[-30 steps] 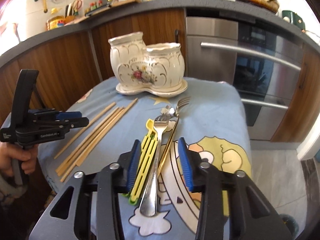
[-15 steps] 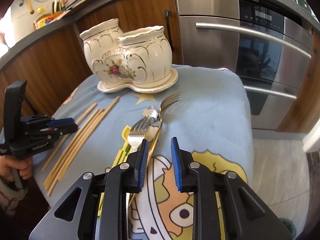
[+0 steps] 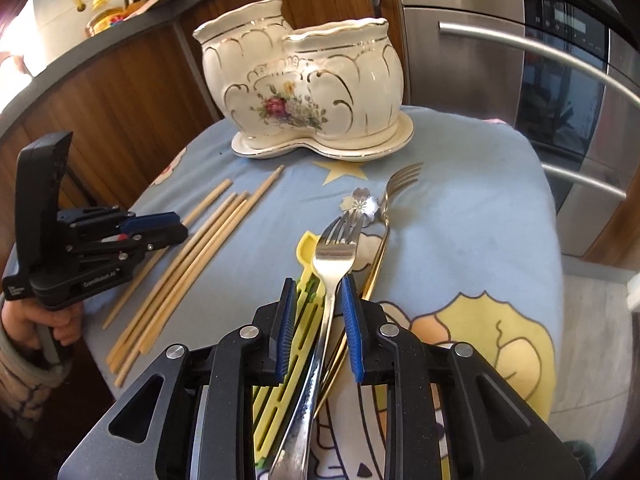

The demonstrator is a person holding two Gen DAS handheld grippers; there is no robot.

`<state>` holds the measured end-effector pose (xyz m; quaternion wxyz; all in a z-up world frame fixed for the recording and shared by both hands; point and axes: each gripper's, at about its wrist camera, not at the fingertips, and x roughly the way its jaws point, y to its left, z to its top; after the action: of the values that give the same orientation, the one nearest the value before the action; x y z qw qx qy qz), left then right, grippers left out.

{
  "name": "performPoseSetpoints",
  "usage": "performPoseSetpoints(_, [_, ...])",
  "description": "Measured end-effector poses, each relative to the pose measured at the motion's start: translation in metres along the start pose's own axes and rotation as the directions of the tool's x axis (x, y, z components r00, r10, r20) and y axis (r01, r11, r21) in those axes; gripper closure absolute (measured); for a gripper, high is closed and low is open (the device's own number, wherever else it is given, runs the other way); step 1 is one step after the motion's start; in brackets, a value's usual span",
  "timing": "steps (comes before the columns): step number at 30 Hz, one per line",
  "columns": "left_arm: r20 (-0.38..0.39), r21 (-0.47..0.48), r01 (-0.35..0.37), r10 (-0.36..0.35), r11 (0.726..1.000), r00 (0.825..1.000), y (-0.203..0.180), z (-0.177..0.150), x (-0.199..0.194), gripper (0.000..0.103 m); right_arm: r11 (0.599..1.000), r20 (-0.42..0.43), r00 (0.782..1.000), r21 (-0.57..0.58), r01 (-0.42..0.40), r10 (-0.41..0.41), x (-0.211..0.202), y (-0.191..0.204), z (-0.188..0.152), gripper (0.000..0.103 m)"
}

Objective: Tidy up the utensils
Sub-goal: 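Grasp a wooden chopstick with the left tool while the right tool grasps a silver fork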

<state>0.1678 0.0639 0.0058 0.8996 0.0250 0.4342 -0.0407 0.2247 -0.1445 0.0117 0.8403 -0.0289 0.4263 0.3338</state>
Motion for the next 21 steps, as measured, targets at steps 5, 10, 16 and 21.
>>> performPoseSetpoints(5, [0.001,-0.003,0.008,-0.008,1.000,1.000,0.002,0.002,0.002,0.086,0.999,0.017,1.000,0.041,-0.016,0.015,0.001,-0.008,0.002,0.090])
performPoseSetpoints(10, [-0.011,-0.006,0.007,-0.007,1.000,1.000,0.004,0.007,0.005,0.093,0.999,0.028,0.999,0.046,-0.023,0.022,0.000,-0.007,0.003,0.096])
performPoseSetpoints(16, [-0.037,0.011,0.005,-0.005,1.000,0.999,0.006,0.008,0.005,0.095,0.998,0.069,0.997,0.050,-0.031,0.027,-0.013,-0.006,0.001,0.098])
performPoseSetpoints(21, [-0.081,0.039,0.012,-0.009,0.999,0.997,0.007,0.012,0.005,0.095,0.998,0.094,0.995,0.053,-0.016,0.011,-0.025,-0.015,0.001,0.100])
